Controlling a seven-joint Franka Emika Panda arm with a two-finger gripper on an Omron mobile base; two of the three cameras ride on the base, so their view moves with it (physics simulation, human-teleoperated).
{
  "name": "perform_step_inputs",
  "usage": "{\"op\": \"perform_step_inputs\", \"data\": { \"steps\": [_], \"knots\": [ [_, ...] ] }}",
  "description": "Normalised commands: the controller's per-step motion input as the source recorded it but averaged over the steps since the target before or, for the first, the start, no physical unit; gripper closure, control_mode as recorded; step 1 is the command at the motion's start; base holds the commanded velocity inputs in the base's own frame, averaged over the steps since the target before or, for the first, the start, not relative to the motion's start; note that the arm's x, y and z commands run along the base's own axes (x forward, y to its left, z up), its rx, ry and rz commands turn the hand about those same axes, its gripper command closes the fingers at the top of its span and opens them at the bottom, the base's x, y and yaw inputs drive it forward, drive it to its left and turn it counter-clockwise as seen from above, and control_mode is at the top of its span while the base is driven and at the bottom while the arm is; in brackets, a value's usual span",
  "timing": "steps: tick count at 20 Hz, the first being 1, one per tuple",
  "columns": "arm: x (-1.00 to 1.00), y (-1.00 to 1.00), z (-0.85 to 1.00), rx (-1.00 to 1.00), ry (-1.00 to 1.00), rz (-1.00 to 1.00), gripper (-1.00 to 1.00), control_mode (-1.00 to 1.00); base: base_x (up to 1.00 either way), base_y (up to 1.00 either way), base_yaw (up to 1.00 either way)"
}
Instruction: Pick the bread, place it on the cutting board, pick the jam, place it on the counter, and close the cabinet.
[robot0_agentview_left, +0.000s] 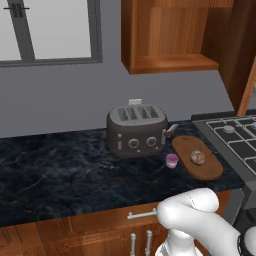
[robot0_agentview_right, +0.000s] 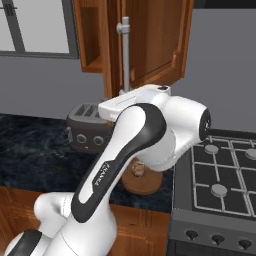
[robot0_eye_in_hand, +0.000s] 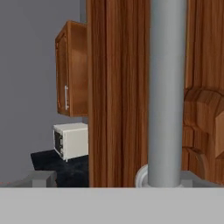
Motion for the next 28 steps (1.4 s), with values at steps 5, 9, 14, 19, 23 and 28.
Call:
{"op": "perform_step_inputs", "data": {
  "steps": [5,9,14,19,23,28],
  "knots": [
    [0.00,0.32,0.00,0.00,0.00,-0.09,-1.00,-1.00,0.00,0.00,0.00],
    [0.02,0.28,0.01,0.00,-0.01,-0.07,-1.00,-1.00,0.00,0.00,0.00],
    [0.06,0.26,0.00,0.00,-0.01,-0.07,-1.00,-1.00,0.00,0.00,0.00],
    [0.16,0.27,0.00,0.00,-0.03,-0.07,-1.00,-1.00,0.00,0.00,0.00],
    [0.19,0.29,0.00,0.00,-0.03,-0.08,-1.00,-1.00,0.00,0.00,0.00],
    [0.21,0.30,0.00,0.00,-0.04,-0.08,-1.00,-1.00,0.00,0.00,0.00]
  ]
}}
